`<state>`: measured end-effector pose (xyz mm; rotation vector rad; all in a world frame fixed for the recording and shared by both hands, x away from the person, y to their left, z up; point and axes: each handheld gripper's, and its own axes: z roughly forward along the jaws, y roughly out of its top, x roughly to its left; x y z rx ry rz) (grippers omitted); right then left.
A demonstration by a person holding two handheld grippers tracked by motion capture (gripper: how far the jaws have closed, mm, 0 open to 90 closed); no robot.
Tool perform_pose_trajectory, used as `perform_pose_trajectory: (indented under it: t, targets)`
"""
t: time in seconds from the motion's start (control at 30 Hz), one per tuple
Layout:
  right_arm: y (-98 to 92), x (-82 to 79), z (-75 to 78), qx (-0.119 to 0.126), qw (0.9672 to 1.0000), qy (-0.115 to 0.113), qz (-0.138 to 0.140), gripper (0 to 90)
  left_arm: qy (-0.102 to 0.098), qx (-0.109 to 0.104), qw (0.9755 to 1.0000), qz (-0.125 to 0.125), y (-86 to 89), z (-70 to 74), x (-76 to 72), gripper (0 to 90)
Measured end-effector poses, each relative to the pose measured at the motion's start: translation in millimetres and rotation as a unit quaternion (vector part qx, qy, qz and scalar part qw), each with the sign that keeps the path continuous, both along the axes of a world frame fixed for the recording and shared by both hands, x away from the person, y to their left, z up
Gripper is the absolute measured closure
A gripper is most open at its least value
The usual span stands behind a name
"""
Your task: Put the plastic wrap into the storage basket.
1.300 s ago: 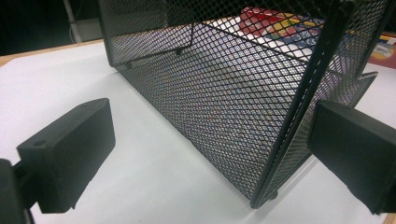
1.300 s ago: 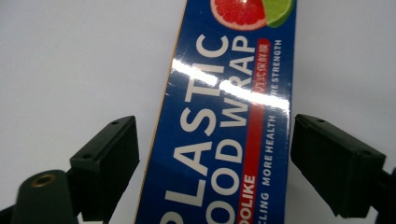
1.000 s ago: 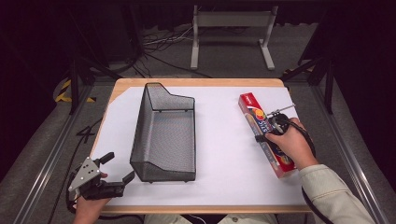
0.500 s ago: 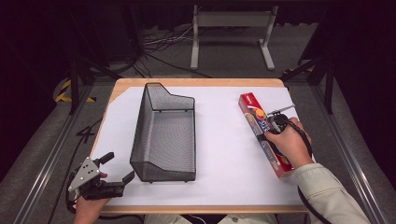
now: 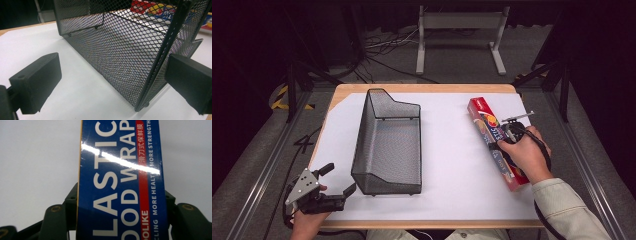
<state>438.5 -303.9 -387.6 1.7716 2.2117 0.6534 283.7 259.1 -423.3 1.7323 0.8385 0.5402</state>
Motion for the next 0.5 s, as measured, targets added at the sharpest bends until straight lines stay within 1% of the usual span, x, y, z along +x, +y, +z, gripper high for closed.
perform_pose_trajectory:
  t: [0.13, 0.17, 0.2, 0.3, 0.5]
  targets:
    - [1.7, -7.3, 15.5, 0.006, 1.0000, -0.007, 0.000, 40.9, 0.000, -0.001, 1.0000, 0.001, -0.2, 0.0, -0.3, 1.8]
    - [1.7, -7.3, 15.5, 0.006, 1.0000, -0.007, 0.000, 40.9, 0.000, -0.001, 1.0000, 0.001, -0.2, 0.0, -0.3, 1.8]
    - [2.4, -11.2, 23.2, 0.007, 0.9999, -0.011, 0.004, 40.9, 0.000, -0.001, 1.0000, 0.001, -0.2, 0.1, -0.3, 1.8]
    - [4.0, -17.0, 33.3, 0.011, 0.9998, -0.014, 0.005, 40.8, 0.000, 0.000, 1.0000, 0.000, -0.1, 0.2, -0.1, 1.8]
    - [8.3, -27.6, 49.1, 0.015, 0.9996, -0.021, 0.011, 40.8, -0.001, 0.000, 1.0000, 0.000, -0.4, 0.2, -0.2, 1.8]
